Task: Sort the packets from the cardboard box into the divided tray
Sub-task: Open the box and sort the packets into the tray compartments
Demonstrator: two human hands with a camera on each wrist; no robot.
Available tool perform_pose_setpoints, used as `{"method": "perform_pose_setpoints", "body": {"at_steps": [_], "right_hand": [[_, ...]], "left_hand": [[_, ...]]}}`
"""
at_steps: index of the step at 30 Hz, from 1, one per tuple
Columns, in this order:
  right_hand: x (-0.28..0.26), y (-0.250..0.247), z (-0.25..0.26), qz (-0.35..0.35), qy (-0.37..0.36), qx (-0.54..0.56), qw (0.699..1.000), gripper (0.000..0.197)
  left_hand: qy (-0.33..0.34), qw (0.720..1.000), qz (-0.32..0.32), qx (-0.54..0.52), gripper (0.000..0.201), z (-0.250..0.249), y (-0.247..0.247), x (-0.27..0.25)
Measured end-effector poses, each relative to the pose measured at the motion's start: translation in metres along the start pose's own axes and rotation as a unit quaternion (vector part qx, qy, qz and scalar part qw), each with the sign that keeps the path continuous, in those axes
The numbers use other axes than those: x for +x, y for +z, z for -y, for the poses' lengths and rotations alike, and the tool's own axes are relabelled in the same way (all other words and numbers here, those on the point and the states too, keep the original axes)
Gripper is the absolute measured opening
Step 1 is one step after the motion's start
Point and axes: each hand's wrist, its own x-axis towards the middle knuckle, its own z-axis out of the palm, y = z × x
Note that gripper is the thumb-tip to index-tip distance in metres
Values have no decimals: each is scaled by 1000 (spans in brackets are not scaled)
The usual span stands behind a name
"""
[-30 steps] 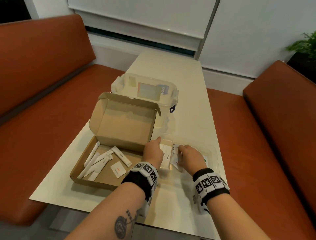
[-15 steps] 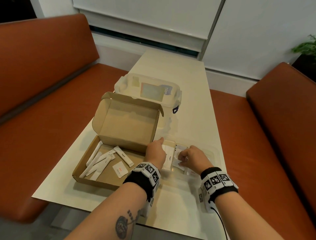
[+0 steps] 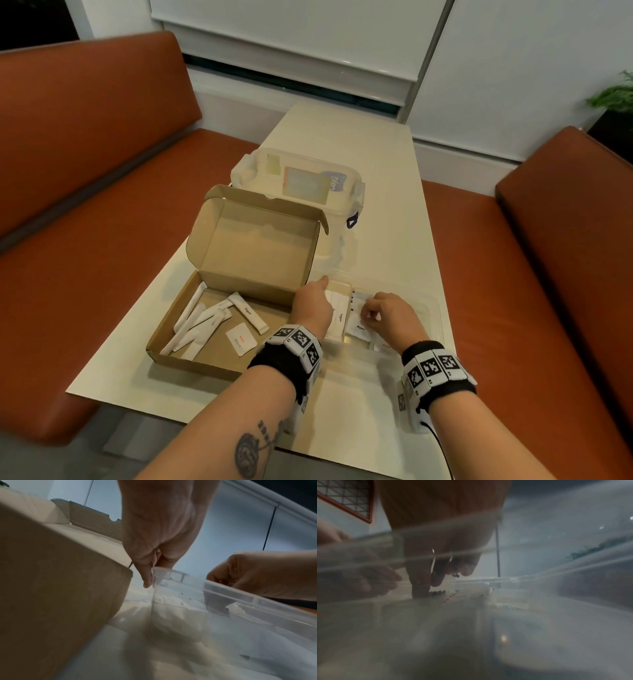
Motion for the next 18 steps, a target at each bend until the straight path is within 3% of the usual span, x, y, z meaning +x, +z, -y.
{"method": "perform_pose_setpoints", "body": {"at_steps": [11, 15, 18], "right_hand": [[0, 5, 6, -49, 28, 40, 998, 10], [4, -12, 32, -118, 24, 77, 990, 10], [9, -25, 63, -148, 25, 135, 979, 7]], "left_hand": [[-22, 999, 3, -23, 63, -4, -1, -1], [-11, 999, 1, -43, 43, -8, -10, -3], [13, 994, -49, -97, 32, -15, -31, -5]]}}
